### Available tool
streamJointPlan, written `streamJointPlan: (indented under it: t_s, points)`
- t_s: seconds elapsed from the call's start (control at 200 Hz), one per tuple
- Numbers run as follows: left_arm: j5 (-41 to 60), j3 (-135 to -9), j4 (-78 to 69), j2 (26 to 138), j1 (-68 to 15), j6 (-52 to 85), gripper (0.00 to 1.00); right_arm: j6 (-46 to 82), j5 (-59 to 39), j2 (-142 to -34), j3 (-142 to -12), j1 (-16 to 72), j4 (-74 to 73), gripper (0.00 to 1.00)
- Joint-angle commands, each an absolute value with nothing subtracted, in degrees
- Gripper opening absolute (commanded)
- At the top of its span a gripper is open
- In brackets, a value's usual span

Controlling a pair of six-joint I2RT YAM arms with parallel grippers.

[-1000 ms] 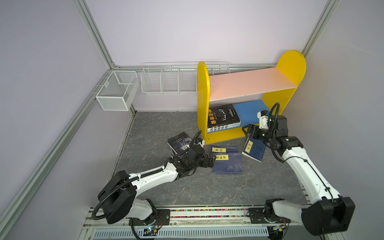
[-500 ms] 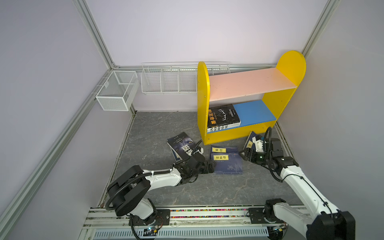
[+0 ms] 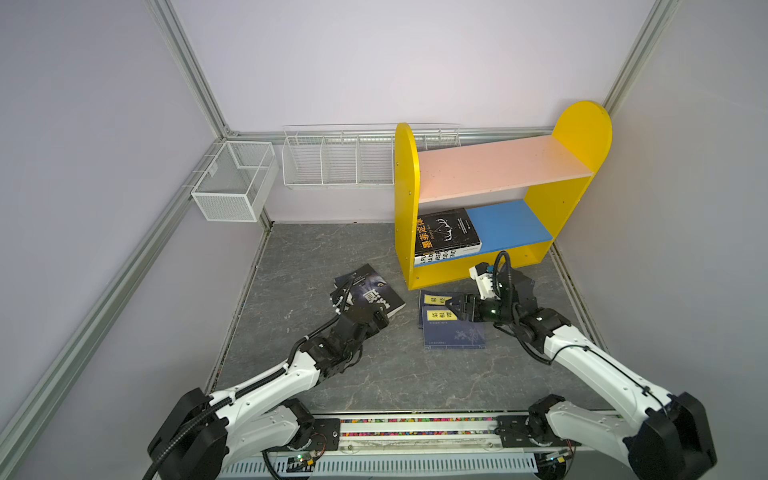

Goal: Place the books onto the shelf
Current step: 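Open both grippers and withdraw them from the shelf toward the table books, then reach both grippers to the dark wolf-eye book lying on the table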

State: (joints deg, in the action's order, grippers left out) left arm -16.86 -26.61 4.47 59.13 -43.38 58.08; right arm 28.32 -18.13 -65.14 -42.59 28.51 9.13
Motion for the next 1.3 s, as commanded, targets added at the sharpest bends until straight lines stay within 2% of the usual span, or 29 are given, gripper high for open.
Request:
streamJointPlan:
  t_s: [0.0,0.24,0.47,0.63,0.785,1.05,1.295]
  points:
    - [-8.05,-21.38,5.21,56.85,-37.79,59.95,0.97,28.17,-14.90,-68.24,-44.77,33.26,0.87,0.71]
    - [-1.73,-15.05,-6.57,58.06,-31.79,60.15,0.97,25.06,-5.74,-79.99,-50.01,41.37,-7.43,0.66]
    - [4.01,-15.47,-17.97,68.20,-29.36,60.10,0.97,26.24,4.03,-91.62,-55.46,44.57,-14.35,0.65]
    - [5.50,-15.90,-23.74,74.66,-29.10,61.55,0.97,28.75,7.50,-99.14,-57.47,45.98,-19.22,0.60]
    - [7.29,-17.36,-27.60,79.87,-29.09,63.62,0.95,30.57,13.44,-105.24,-58.61,48.74,-19.95,0.52]
    - [10.41,-17.70,-38.03,88.60,-28.65,62.65,0.92,33.13,17.11,-112.23,-60.65,51.38,-16.11,0.47]
    - [15.17,-15.43,-63.23,98.46,-28.66,68.18,0.77,35.13,15.09,-114.74,-59.85,51.45,-13.97,0.46]
